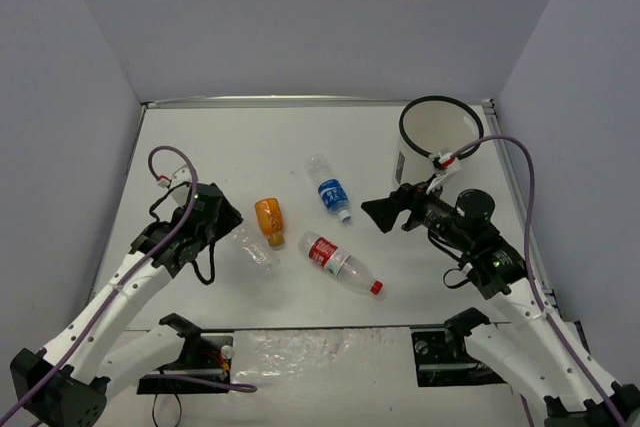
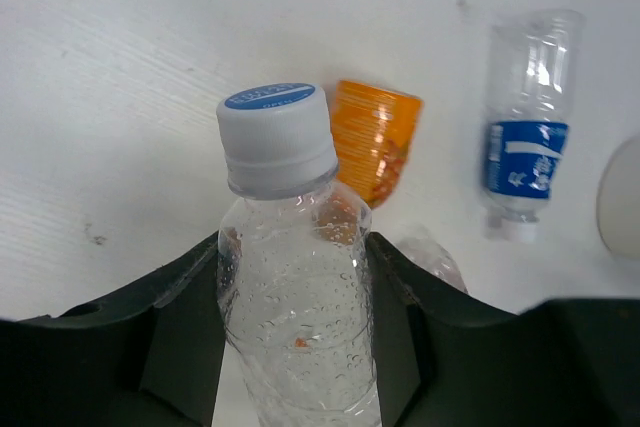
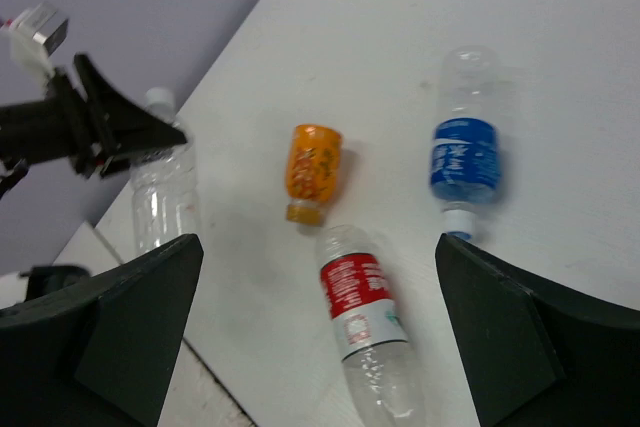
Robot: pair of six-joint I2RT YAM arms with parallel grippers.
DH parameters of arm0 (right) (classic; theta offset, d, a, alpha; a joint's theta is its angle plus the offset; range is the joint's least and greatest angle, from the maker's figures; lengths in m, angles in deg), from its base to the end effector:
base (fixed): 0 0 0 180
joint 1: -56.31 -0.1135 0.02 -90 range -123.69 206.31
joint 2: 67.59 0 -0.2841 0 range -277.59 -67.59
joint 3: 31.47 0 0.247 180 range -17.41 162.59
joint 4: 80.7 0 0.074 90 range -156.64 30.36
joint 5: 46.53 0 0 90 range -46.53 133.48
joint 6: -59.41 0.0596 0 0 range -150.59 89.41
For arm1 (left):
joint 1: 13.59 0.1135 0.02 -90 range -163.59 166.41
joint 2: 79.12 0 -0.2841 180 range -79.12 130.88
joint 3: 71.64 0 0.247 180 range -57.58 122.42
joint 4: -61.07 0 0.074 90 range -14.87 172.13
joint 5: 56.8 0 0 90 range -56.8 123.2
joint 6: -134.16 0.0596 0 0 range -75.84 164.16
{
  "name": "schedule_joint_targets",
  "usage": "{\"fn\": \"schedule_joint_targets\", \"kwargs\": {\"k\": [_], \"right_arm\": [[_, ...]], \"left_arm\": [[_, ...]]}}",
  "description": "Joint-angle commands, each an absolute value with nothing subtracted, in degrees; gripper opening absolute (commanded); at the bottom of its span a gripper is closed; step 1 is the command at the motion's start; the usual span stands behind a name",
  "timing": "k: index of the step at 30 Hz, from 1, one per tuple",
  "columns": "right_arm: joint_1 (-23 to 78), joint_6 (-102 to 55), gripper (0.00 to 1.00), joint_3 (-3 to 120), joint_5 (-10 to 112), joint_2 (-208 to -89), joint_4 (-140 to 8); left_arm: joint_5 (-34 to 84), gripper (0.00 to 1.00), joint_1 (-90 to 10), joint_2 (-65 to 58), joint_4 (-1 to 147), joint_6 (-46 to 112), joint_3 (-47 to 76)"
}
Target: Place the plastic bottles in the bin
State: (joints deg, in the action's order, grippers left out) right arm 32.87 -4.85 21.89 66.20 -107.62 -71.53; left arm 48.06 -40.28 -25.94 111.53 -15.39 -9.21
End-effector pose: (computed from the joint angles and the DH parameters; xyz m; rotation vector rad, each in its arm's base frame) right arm 0.1481 0.0893 0.3625 -0.3038 1.5560 0.9767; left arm 0.1789 -0.0728 0.2939 -0.7833 2.1739 -0.4955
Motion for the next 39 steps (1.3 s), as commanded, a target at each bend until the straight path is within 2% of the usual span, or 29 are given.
{"fn": "schedule_joint_targets", "kwargs": {"k": [1, 4, 9, 13, 17, 18, 19, 20, 21, 22, 24, 26, 28, 33, 36, 39], "right_arm": [[17.3, -8.9, 1.0, 23.3, 65.2, -112.8, -81.9], [6.0, -11.6, 1.0, 25.2, 59.4, -118.8, -82.9], [-7.1, -14.9, 1.0, 31.8, 42.3, -131.5, -80.2], [-8.4, -13.7, 1.0, 34.9, 36.7, -137.9, -79.6], [-8.7, -11.5, 0.99, 35.7, 40.8, -142.6, -85.7], [-8.7, -11.1, 0.97, 35.8, 41.6, -143.1, -86.6], [-8.7, -10.7, 0.89, 36.3, 41.5, -143.7, -86.9], [-8.7, -10.0, 0.7, 36.9, 40.0, -144.1, -86.6], [-8.7, -9.3, 0.53, 37.2, 38.1, -144.0, -86.2], [-8.7, -8.8, 0.43, 37.4, 36.6, -143.8, -85.8], [-8.7, -8.2, 0.33, 37.2, 34.3, -142.5, -85.2], [-8.4, -7.4, 0.28, 36.6, 29.6, -140.9, -84.3], [-7.7, -6.7, 0.27, 35.9, 26.7, -138.3, -83.0], [1.5, -8.3, 0.27, 39.0, 21.9, -130.0, -75.6], [10.8, -13.2, 0.3, 44.0, 17.4, -125.9, -72.4], [21.7, -18.7, 0.33, 50.3, 16.6, -126.7, -69.5]], "left_arm": [[50.2, 0.06, -49.9, -26.4, 102.4, -7.3, -3.9], [55.4, 0.06, -55.6, -22.4, 102.8, -7.8, 0.1], [59.1, 0.04, -61.2, -15.9, 105.1, -8.4, 7.6], [60.4, 0.03, -63.3, -15.1, 104.9, -8.9, 9.4], [62.5, 0.03, -64.9, -17.3, 103.1, -9.9, 7.7], [62.6, 0.03, -64.9, -18.1, 102.7, -10.1, 7.0], [62.4, 0.03, -64.9, -18.6, 102.6, -10.2, 6.6], [62.3, 0.06, -64.9, -19.4, 102.5, -10.1, 6.3], [62.3, 0.14, -64.9, -20.4, 102.5, -9.9, 6.1], [62.3, 0.25, -64.9, -21.4, 102.5, -9.4, 5.9], [62.0, 0.6, -64.9, -22.9, 102.2, -8.4, 5.6], [62.0, 0.97, -64.9, -24.8, 102.1, -7.7, 5.1], [62.5, 0.97, -64.9, -25.8, 102.8, -7.4, 5.2], [68.3, 0.97, -64.8, -28.1, 111.3, -6.4, 8.6], [74.2, 0.97, -64.8, -28.8, 116.5, -7.3, 9.7], [77.9, 0.97, -64.7, -29.2, 119.6, -8.8, 8.9]]}}
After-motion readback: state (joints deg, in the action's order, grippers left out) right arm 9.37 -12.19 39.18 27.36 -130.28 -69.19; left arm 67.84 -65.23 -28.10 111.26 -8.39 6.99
